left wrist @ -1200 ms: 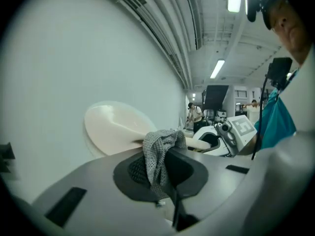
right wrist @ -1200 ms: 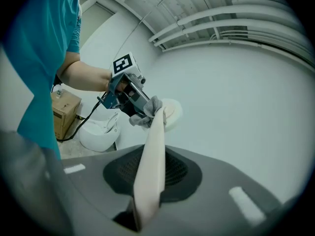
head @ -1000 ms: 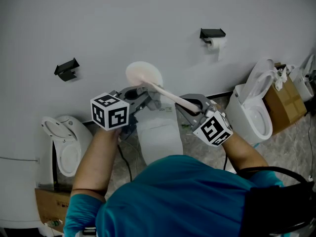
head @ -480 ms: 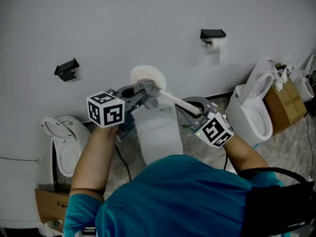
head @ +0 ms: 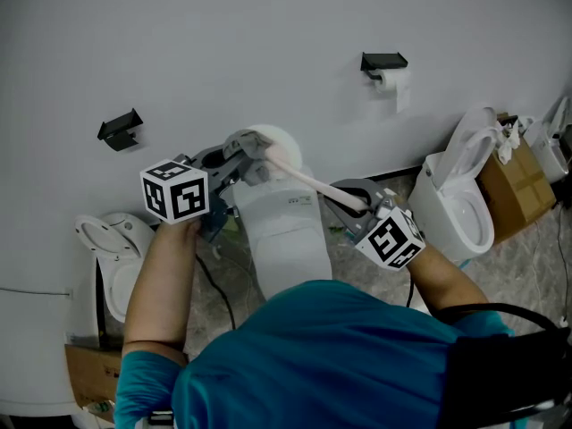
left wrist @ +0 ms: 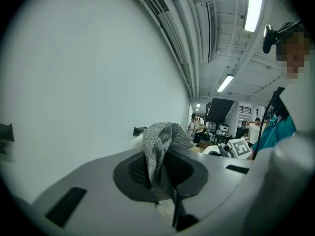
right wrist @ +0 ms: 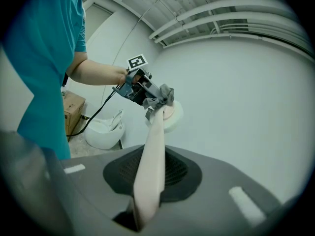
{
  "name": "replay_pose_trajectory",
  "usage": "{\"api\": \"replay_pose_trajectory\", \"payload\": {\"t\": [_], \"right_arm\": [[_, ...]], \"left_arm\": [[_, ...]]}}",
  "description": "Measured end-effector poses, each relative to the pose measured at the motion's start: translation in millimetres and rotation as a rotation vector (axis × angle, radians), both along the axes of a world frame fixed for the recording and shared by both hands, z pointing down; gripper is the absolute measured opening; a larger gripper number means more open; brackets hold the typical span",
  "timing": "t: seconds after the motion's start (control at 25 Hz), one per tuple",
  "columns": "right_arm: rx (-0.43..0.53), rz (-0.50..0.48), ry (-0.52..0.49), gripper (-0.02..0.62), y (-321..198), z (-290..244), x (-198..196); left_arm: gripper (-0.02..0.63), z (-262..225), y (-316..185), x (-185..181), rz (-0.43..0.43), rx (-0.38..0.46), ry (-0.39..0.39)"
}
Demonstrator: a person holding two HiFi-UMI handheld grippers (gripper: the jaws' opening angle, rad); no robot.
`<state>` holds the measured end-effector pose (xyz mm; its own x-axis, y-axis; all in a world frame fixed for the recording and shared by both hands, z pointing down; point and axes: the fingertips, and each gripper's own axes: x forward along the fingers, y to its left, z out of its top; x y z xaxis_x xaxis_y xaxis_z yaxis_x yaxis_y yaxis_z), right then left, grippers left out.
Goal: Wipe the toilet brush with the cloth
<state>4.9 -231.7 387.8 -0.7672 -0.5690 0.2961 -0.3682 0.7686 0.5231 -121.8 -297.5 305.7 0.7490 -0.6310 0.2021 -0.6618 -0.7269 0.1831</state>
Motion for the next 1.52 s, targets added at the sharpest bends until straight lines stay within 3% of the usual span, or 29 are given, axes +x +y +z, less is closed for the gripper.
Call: {"api": "replay_pose_trajectory", "payload": {"t": [0.28, 0.4, 0.52, 0.68, 0.8, 1.0, 1.16, 1.52], "right_arm": [[-0.010, 0.006, -0.011, 0.064, -1, 0, 3], [0.021, 0.042, 0.036, 0.063, -8, 4, 7], [0.140, 0.096, 0.192, 0.063, -22, 13, 11], [0.259, 0.094, 0.365, 0.063, -30, 23, 2], [0.279, 0.076, 0.415, 0.063, -33, 27, -11], [0.266, 0.061, 0.431, 0.063, -33, 32, -23], [0.272, 0.060, 0.417, 0.063, -31, 31, -25], [0.276, 0.065, 0.413, 0.063, -29, 33, -19]], "left_arm": [[0.037, -7, -7, -20, -0.045, 0.018, 0.002], [0.037, -11, -4, -23, -0.065, 0.048, -0.018], [0.037, -12, 8, -10, -0.053, 0.140, -0.151], [0.037, 16, 31, 49, 0.081, 0.284, -0.472], [0.037, 34, 42, 91, 0.171, 0.353, -0.643], [0.037, 54, 54, 128, 0.242, 0.417, -0.822], [0.037, 66, 52, 133, 0.252, 0.445, -0.918], [0.037, 68, 42, 119, 0.232, 0.421, -0.967]]}}
